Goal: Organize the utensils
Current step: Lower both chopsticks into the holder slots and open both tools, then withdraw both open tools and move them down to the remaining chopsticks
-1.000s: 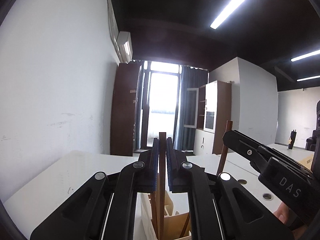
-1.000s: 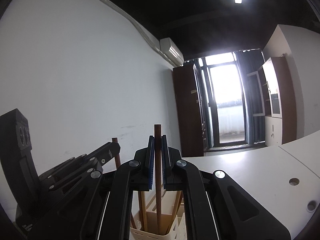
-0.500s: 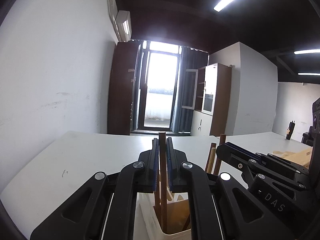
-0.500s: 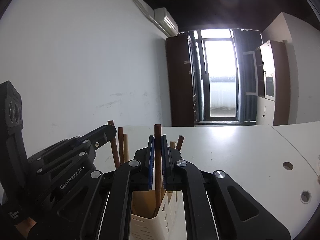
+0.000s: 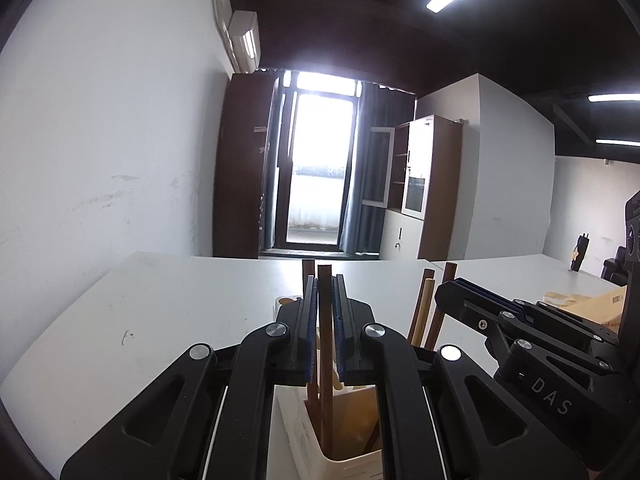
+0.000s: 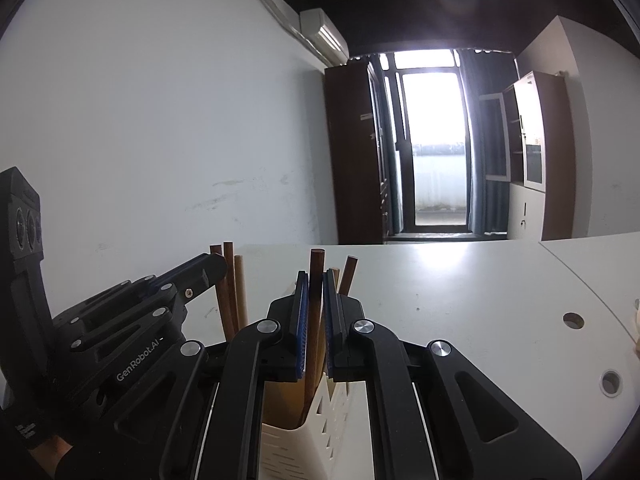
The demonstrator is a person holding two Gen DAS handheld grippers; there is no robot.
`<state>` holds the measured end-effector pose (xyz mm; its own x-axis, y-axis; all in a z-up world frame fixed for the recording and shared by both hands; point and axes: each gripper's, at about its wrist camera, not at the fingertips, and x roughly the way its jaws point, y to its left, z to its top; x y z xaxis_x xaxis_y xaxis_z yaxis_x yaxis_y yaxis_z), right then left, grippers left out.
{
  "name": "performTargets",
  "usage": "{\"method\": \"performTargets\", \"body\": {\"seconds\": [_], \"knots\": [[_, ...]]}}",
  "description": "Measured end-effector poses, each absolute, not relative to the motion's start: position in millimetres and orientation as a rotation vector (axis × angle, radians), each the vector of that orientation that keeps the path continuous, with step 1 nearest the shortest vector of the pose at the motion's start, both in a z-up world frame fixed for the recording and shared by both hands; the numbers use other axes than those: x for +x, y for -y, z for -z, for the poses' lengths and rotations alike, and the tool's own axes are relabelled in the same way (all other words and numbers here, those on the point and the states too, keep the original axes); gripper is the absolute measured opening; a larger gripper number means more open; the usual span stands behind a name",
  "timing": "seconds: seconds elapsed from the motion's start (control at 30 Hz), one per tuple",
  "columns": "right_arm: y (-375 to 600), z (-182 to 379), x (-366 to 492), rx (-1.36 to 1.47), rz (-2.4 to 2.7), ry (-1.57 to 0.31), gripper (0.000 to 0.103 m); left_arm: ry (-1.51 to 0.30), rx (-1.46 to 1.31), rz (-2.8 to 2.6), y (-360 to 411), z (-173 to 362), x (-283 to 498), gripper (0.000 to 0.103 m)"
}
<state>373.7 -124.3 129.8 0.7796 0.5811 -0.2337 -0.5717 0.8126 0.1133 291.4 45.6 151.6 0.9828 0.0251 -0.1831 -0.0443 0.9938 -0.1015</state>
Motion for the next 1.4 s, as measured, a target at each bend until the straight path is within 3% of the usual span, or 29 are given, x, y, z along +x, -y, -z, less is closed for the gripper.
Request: {"method": "performTargets", "body": {"seconds": [0.07,0.1,0.17,0.2,0.53,0.67,0.87,1.17,1.4], "knots": [[124,-130,372,0.033,-0.619,-0.259,0.009,-0.175,-0.109,-0.029,-47,-153,290,0.009],[125,-131,372,0.035,-0.616,-0.257,0.01,-0.165,-0.106,-0.031,-47,-154,290,0.015],[127,-131,369,0.035,-0.599,-0.242,0.031,-0.13,-0.099,-0.053,-49,-158,284,0.023],[128,-132,367,0.03,-0.591,-0.235,0.033,-0.125,-0.103,-0.054,-51,-159,282,0.024],[144,-132,365,0.059,-0.573,-0.263,0.033,-0.135,-0.116,-0.044,-58,-167,268,0.03],[147,-131,357,0.043,-0.57,-0.269,0.038,-0.155,-0.098,-0.042,-56,-166,262,0.032],[149,-132,343,0.015,-0.568,-0.276,0.039,-0.234,-0.077,-0.048,-53,-164,255,0.042],[162,-120,320,0.014,-0.576,-0.349,0.053,-0.334,-0.039,-0.037,-48,-157,233,0.05],[163,-88,312,-0.015,-0.565,-0.479,0.056,-0.422,-0.079,-0.031,-59,-133,218,0.055]]}}
